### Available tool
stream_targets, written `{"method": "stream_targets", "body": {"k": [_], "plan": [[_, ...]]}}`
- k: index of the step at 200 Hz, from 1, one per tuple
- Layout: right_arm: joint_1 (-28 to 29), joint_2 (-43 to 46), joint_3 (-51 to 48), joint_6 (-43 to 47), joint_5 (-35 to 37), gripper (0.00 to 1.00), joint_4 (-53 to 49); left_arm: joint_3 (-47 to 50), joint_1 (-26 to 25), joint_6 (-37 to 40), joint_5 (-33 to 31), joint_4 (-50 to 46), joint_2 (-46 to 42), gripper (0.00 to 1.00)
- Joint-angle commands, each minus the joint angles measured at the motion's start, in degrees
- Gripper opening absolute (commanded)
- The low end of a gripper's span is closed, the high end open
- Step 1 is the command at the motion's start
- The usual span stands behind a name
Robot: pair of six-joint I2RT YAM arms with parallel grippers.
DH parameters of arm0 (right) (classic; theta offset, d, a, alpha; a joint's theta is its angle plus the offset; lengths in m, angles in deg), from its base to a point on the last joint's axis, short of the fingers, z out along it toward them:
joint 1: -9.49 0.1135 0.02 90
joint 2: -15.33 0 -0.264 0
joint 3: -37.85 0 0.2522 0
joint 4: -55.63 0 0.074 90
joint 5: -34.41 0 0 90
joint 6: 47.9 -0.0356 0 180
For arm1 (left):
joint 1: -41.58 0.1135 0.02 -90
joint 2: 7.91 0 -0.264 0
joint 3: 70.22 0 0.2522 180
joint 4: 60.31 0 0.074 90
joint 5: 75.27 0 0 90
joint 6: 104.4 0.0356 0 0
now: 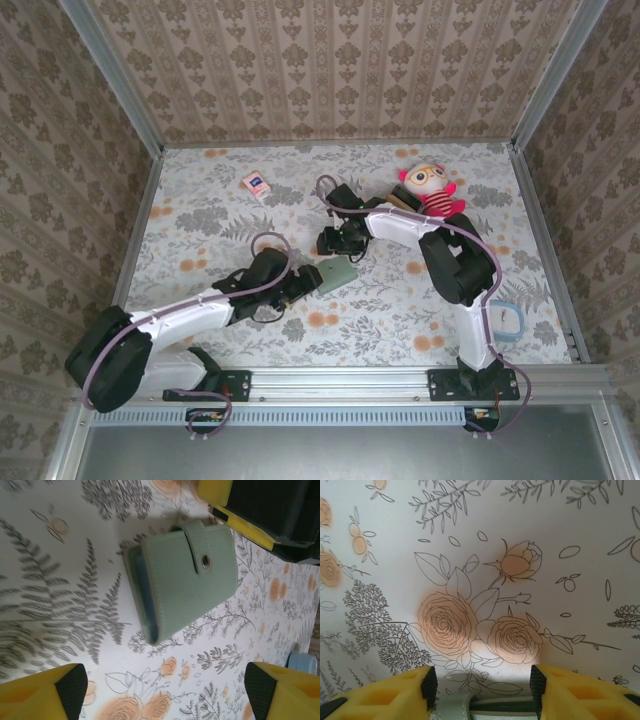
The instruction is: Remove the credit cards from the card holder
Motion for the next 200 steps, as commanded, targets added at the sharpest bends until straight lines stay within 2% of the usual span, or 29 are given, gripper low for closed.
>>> {"method": "stream_targets", "body": {"k": [1,45,66,102,156,200], "plan": [[0.1,0.7,-0.3,1.9,-1.0,0.51,-3.8,0.4,-1.9,-4.9,-2.4,4.2,2.2,0.82],[0.0,5.7,-7.4,-0.2,-1.7,0.45,-3.5,0.6,-4.8,-8.9,-3.2,9.4,7.3,0.69],[0.0,9.5,-12.3,-1.6,-2.7,0.42,0.6,0.4,-5.2,-9.3,-3.9,9.9,8.4,0.65],[0.2,13.3,-17.5,-4.1,-3.5,0.37,3.3,-0.1,-4.9,-8.5,-4.6,10.6,10.2,0.57],[0.7,17.4,-24.0,-8.8,-7.9,0.38,7.9,-0.6,-4.4,-8.3,-4.6,11.0,12.5,0.55],[1.1,18.6,-27.1,-12.1,-8.2,0.32,10.5,-1.0,-2.2,-7.1,-3.7,12.0,13.9,0.41]]}}
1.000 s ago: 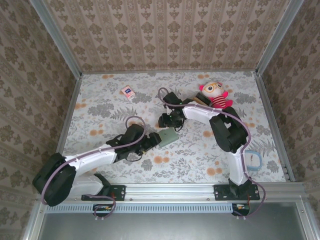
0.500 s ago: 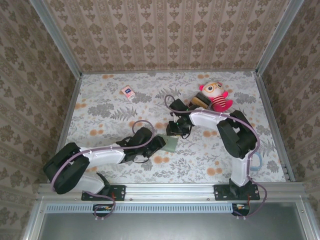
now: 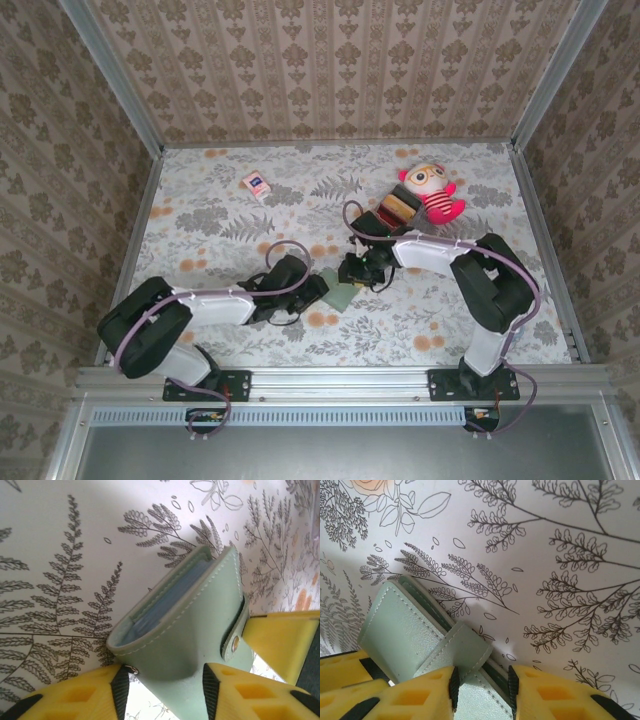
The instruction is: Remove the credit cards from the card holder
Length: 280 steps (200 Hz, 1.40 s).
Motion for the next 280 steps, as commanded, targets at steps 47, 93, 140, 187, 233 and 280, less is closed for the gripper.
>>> {"method": "stream_targets", "body": {"k": [47,93,140,187,233,280], "plan": [[3.6,-0.7,-0.2,-6.5,-5.0,0.30,6.7,-3.7,5.8,6.0,1.9,-1.8,1.7,0.38],[4.5,0.1,2.5,-4.0,3.6,0.32,1.8,-4.0,8.6,8.8,0.5,-7.3,-1.4,0.39],[4.7,1.8,4.1,-1.7,5.0,0.35,-0.4,-2.7,8.7,10.4,6.4,-8.1,-2.8,0.47],[5.4,-1.7,5.1,-1.4,3.8,0.34,-0.7,-1.2,8.7,9.9,9.2,-5.9,-3.1,0.48],[5.4,-3.3,5.4,-1.5,3.3,0.33,-0.2,-0.7,8.8,9.9,8.9,-5.5,-1.5,0.46],[5.4,-4.3,5.6,-1.2,3.0,0.31,-0.8,-0.9,9.1,10.4,9.8,-3.5,0.6,0.40]]}}
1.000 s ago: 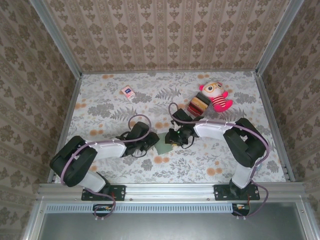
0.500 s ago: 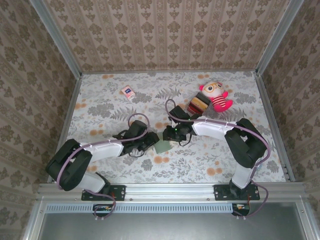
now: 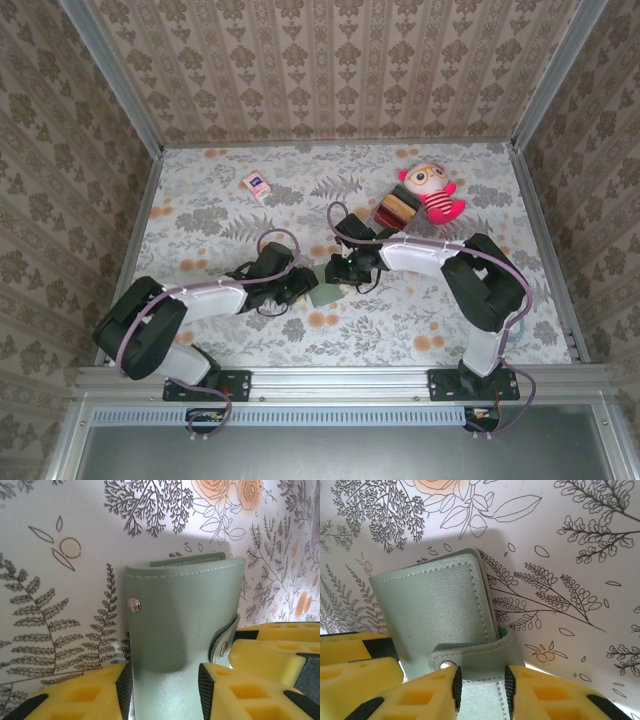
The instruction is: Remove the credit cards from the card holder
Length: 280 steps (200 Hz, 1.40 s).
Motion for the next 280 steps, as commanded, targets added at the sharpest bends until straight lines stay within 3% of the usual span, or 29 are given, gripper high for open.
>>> {"method": "stream_targets", "body": {"k": [1,75,159,212,280], "plan": [[0.3,-1.8,1.3,1.1,-0.2,0.31,-2.0,0.6,0.5,1.3,1.2,1.3,1.4,0.40],[0.4,-3.1,1.5,1.4,-0.7,0.31,-1.9,0.6,1.6,3.6,5.1,3.7,2.2,0.39],[0.3,-1.1,2.7,2.8,-1.4,0.37,-3.4,1.6,4.1,6.7,9.0,5.9,-2.1,0.19],[1.3,2.4,4.9,3.7,7.2,0.51,-10.3,1.0,5.0,8.3,7.5,0.0,-2.9,0.08],[4.5,-1.4,9.4,5.0,8.2,0.58,-13.0,0.1,5.1,8.9,7.6,-1.0,-2.9,0.08]]}}
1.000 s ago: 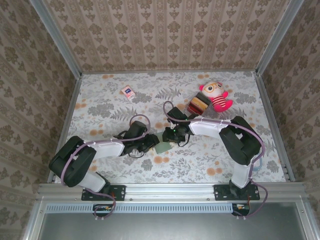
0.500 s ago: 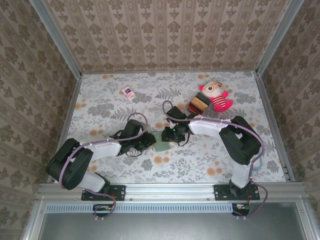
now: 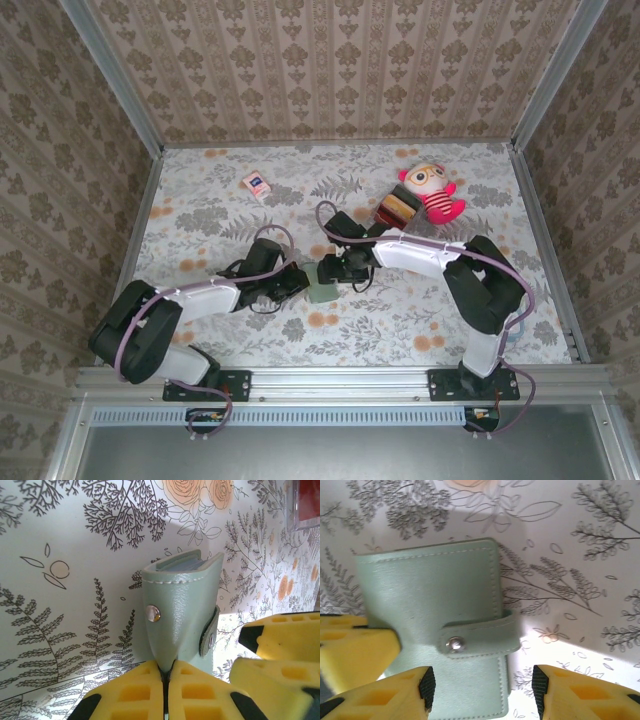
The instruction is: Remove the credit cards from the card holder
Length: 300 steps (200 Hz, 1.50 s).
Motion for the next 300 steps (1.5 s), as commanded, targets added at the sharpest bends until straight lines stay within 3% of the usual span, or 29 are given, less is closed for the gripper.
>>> {"method": "stream_targets", "body": {"k": [1,98,160,219,249,300], "plan": [[0.9,-1.8,2.5,0.9,1.9,0.58,-3.2,-1.1,0.3,1.8,0.4,-2.2,-0.9,0.08],[1.0,-6.3,4.9,1.7,0.3,0.57,-4.4,-1.2,0.3,1.9,1.1,-1.9,-0.9,0.05],[0.0,-5.8,5.3,2.3,8.1,0.53,-6.8,-1.1,0.5,3.4,-0.4,-5.8,-1.0,0.00],[-3.5,-2.4,2.5,2.2,9.9,0.49,-6.8,-0.3,0.5,4.2,-2.8,-8.7,-2.7,0.00],[-4.1,-1.7,2.4,2.5,8.5,0.42,-6.6,-0.7,0.6,4.5,-2.5,-8.4,-2.7,0.00],[-3.3,-2.1,3.7,5.7,3.5,0.38,-5.2,-1.4,0.6,4.8,-1.7,-8.3,-2.7,0.00]]}}
